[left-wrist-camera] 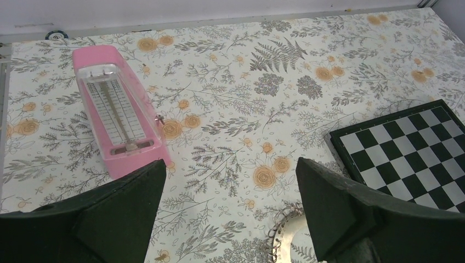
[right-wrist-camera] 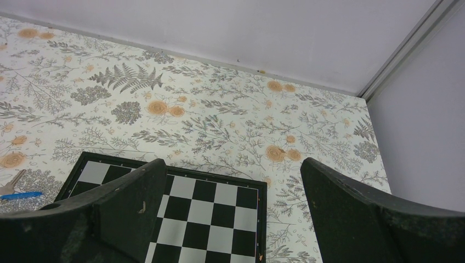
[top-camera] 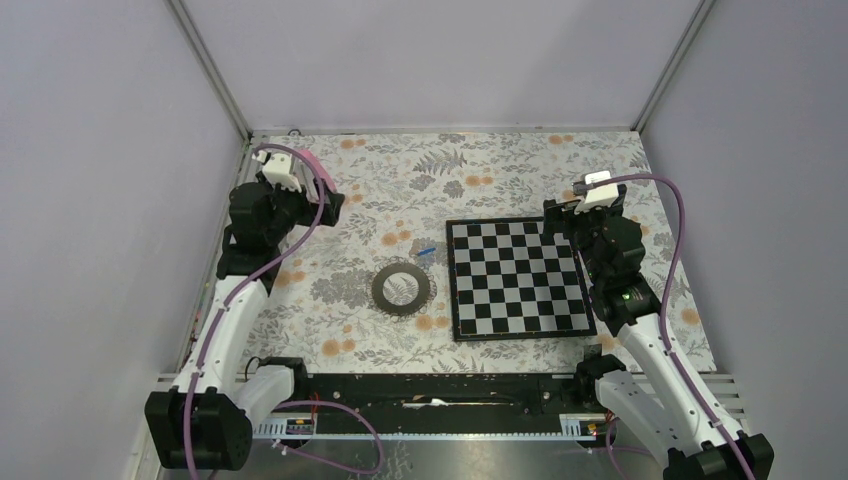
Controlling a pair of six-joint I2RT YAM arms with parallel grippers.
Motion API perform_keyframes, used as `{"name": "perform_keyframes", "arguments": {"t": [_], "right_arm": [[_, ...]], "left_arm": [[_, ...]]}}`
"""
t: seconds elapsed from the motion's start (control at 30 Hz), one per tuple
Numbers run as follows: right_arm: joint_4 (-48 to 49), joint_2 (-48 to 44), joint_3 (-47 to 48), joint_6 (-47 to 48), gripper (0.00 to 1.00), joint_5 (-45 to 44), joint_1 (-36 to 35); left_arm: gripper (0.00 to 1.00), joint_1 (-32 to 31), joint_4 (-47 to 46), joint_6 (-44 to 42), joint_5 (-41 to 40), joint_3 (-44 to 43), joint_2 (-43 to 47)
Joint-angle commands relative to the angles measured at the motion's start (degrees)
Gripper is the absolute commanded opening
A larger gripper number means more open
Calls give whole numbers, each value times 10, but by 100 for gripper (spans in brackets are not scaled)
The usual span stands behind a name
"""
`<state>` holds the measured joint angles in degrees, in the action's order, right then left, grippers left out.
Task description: Put the keys on the keyring
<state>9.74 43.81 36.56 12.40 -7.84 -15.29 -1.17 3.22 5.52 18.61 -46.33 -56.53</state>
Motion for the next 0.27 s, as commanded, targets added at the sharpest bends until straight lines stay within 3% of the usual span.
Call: {"name": "perform_keyframes", "arguments": {"t": [0.0,0.23], "right_arm": [[25,-8,5,3,100,4,3],[21,-5,7,4,100,4,4]], "left_arm": [[99,4,-30,5,7,1,-3],[99,6,-24,3,4,-5,-12]]}}
